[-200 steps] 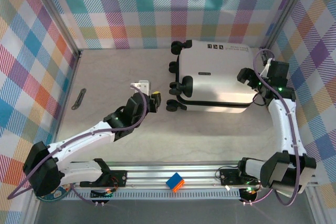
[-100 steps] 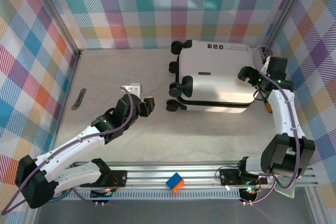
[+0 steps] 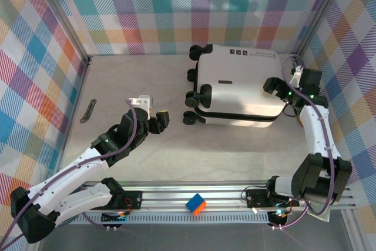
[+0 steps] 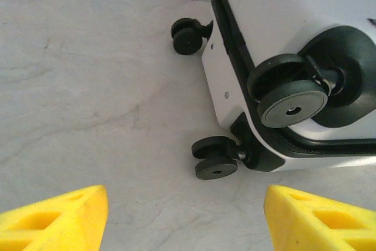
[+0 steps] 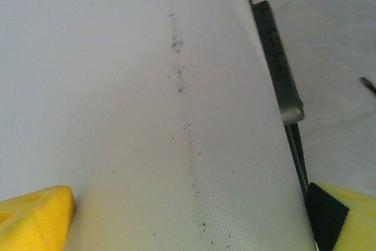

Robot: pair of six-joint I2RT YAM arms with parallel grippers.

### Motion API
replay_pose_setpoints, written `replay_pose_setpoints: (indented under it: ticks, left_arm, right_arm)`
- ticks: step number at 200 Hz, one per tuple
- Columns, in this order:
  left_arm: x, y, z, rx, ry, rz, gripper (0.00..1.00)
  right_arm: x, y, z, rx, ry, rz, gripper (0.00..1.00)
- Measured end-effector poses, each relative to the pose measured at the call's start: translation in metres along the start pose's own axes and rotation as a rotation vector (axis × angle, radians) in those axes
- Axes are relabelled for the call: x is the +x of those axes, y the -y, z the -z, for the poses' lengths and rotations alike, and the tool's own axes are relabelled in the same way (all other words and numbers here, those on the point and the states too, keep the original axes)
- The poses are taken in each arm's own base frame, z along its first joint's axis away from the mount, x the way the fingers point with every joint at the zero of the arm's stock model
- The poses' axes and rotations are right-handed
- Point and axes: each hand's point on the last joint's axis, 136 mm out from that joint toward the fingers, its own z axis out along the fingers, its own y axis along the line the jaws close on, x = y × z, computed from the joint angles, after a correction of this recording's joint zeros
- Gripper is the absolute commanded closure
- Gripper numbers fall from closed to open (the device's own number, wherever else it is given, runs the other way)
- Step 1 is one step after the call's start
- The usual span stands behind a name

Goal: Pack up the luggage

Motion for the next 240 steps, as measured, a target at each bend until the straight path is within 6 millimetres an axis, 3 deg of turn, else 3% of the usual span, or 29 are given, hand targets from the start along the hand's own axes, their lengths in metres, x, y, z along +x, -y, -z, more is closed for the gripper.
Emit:
replay_pose_setpoints:
  ticks: [37, 65, 84, 101, 113, 127, 154, 174, 207, 240]
  left_arm:
    - [0.002, -0.010, 0.000, -0.051, -0.002, 0.010, 0.28]
    - [-0.003, -0.012, 0.003, -0.067, 0.004, 0.014, 0.26]
    - [-0.009, -0.013, 0.005, -0.080, 0.018, 0.025, 0.26]
    - [-0.012, -0.018, 0.005, -0.112, 0.023, 0.038, 0.26]
    - [-0.011, -0.022, 0.002, -0.143, 0.015, 0.046, 0.25]
    - [-0.006, -0.028, -0.002, -0.180, -0.003, 0.049, 0.25]
    - [0.007, -0.044, -0.008, -0.250, -0.057, 0.067, 0.25]
    - [0.015, -0.059, -0.011, -0.287, -0.078, 0.107, 0.25]
    - [0.050, -0.095, -0.022, -0.345, -0.159, 0.198, 0.26]
    - [0.093, -0.121, -0.044, -0.362, -0.261, 0.317, 0.32]
  right_arm:
    - [0.056, -0.068, 0.006, -0.160, -0.037, 0.117, 0.04]
    - [0.128, -0.132, 0.023, -0.362, -0.135, 0.191, 0.05]
    - [0.189, -0.155, 0.034, -0.447, -0.287, 0.244, 0.04]
    - [0.208, -0.158, 0.035, -0.447, -0.352, 0.258, 0.03]
    - [0.204, -0.155, 0.034, -0.421, -0.343, 0.253, 0.01]
    - [0.185, -0.151, 0.033, -0.391, -0.302, 0.234, 0.01]
    - [0.116, -0.151, 0.030, -0.341, -0.161, 0.190, 0.01]
    - [0.063, -0.154, 0.018, -0.314, -0.077, 0.172, 0.01]
    - [0.008, -0.153, -0.033, -0.280, -0.053, 0.161, 0.01]
    - [-0.014, -0.160, -0.089, -0.300, -0.087, 0.190, 0.01]
